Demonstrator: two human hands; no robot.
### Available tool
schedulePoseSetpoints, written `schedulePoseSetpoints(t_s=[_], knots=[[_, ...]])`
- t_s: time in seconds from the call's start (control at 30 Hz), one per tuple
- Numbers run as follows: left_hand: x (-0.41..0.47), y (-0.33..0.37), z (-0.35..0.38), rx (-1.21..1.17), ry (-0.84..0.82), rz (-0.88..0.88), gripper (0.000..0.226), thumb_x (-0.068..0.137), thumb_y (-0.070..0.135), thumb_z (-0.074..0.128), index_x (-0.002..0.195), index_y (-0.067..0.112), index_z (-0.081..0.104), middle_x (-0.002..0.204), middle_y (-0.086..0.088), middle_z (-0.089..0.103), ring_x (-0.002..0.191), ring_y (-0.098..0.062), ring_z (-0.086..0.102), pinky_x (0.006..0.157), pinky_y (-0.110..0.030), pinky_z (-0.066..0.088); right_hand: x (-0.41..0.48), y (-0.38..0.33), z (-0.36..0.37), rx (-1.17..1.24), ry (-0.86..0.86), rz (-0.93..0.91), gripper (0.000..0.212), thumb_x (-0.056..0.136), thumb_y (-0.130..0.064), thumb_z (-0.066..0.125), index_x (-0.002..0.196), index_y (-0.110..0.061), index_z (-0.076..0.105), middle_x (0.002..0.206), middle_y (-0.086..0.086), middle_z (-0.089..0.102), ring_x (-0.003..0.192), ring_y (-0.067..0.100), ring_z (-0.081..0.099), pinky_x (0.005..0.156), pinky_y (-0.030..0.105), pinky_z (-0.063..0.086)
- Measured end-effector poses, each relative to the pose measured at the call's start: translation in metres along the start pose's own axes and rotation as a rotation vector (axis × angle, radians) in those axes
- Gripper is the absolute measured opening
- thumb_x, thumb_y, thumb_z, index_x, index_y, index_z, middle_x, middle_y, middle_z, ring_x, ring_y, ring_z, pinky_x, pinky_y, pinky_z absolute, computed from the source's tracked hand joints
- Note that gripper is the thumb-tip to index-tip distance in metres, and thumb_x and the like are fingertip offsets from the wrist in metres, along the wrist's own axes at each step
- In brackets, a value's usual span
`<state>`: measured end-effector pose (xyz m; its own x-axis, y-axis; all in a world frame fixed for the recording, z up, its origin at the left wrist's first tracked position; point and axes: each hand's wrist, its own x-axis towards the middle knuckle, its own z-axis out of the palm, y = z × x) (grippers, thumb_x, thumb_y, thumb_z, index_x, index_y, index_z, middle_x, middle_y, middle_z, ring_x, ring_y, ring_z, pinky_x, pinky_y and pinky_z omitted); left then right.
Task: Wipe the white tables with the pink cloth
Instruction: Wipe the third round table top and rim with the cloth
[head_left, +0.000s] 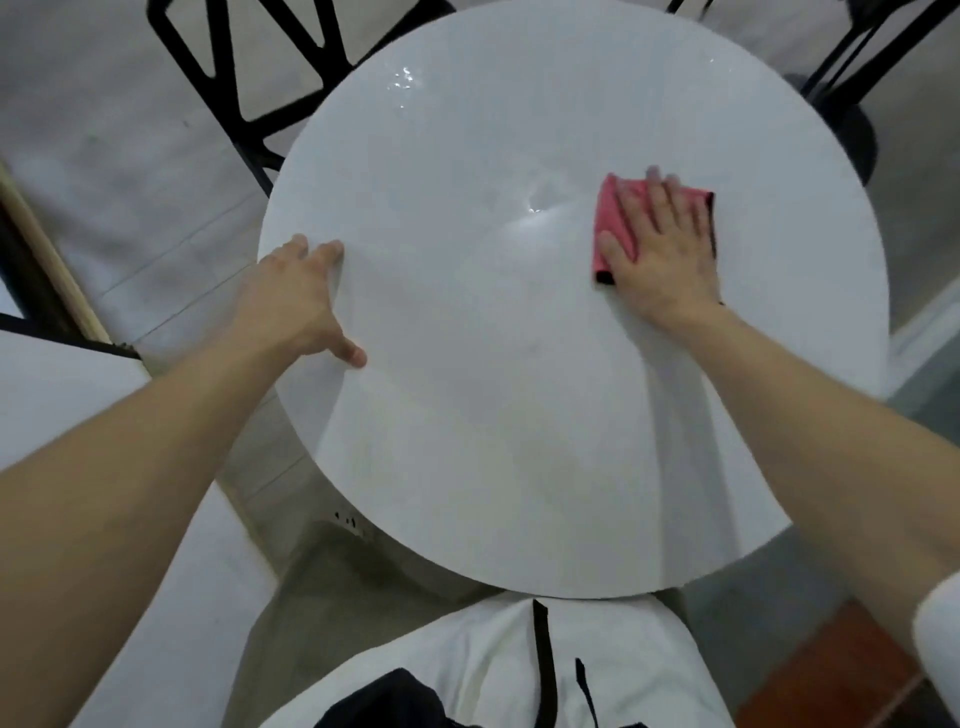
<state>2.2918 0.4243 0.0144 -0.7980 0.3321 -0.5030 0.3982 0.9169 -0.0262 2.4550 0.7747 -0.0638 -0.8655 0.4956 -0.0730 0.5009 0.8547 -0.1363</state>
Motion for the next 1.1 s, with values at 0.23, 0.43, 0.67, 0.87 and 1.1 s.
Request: schedulePoseSetpoints(t_s=[0.23, 0.43, 0.67, 0.87, 1.1], knots=[[-0.007, 0.049, -0.014, -0.095, -0.142, -0.293, 0.154, 0.052, 0.052, 0.108, 0.172, 0.032, 0.012, 0.161, -0.018, 0.034, 0.149, -0.043, 0.041, 0.113, -0.055, 0.045, -0.03, -0.115, 0.021, 0.027, -0.074, -0.572, 0.066, 0.11, -0.053, 0.03, 0.172, -0.03, 0.024, 0.181, 0.012, 0.012, 0.168, 0.031, 0.006, 0.134, 0.057, 0.001], [-0.007, 0.066, -0.007, -0.16, -0.089, -0.35, 0.144, 0.049, 0.055, 0.107, 0.165, 0.028, 0.026, 0.146, -0.018, 0.045, 0.136, -0.045, 0.052, 0.113, -0.06, 0.041, 0.055, -0.014, 0.004, 0.01, -0.073, -0.837, 0.068, 0.108, -0.064, 0.036, 0.171, -0.039, 0.025, 0.18, 0.0, 0.017, 0.168, 0.024, 0.012, 0.136, 0.049, 0.004], [0.001, 0.052, 0.006, -0.115, -0.039, -0.319, 0.155, 0.043, 0.07, 0.102, 0.169, 0.037, 0.018, 0.157, -0.015, 0.04, 0.137, -0.041, 0.053, 0.104, -0.054, 0.052, 0.097, -0.006, 0.0, 0.002, 0.047, -0.15, 0.072, 0.105, -0.053, 0.031, 0.172, -0.026, 0.025, 0.179, 0.016, 0.017, 0.166, 0.036, 0.013, 0.132, 0.062, 0.008], [0.003, 0.048, 0.005, -0.104, -0.014, -0.3, 0.144, 0.04, 0.074, 0.101, 0.161, 0.034, 0.033, 0.13, -0.012, 0.053, 0.122, -0.04, 0.061, 0.093, -0.05, 0.056, 0.014, -0.117, 0.012, -0.003, -0.11, -0.941, 0.063, 0.112, -0.057, 0.032, 0.171, -0.037, 0.023, 0.181, 0.002, 0.014, 0.168, 0.025, 0.007, 0.135, 0.053, 0.003], [0.074, -0.002, -0.04, -0.143, 0.161, -0.12, 0.105, 0.066, 0.061, 0.098, 0.153, 0.024, 0.051, 0.146, -0.015, 0.05, 0.138, -0.04, 0.05, 0.104, -0.055, 0.048, 0.096, -0.004, -0.008, -0.007, 0.023, -0.021, 0.071, 0.107, -0.061, 0.024, 0.173, -0.038, 0.012, 0.182, 0.003, 0.009, 0.168, 0.026, 0.005, 0.135, 0.052, 0.0]])
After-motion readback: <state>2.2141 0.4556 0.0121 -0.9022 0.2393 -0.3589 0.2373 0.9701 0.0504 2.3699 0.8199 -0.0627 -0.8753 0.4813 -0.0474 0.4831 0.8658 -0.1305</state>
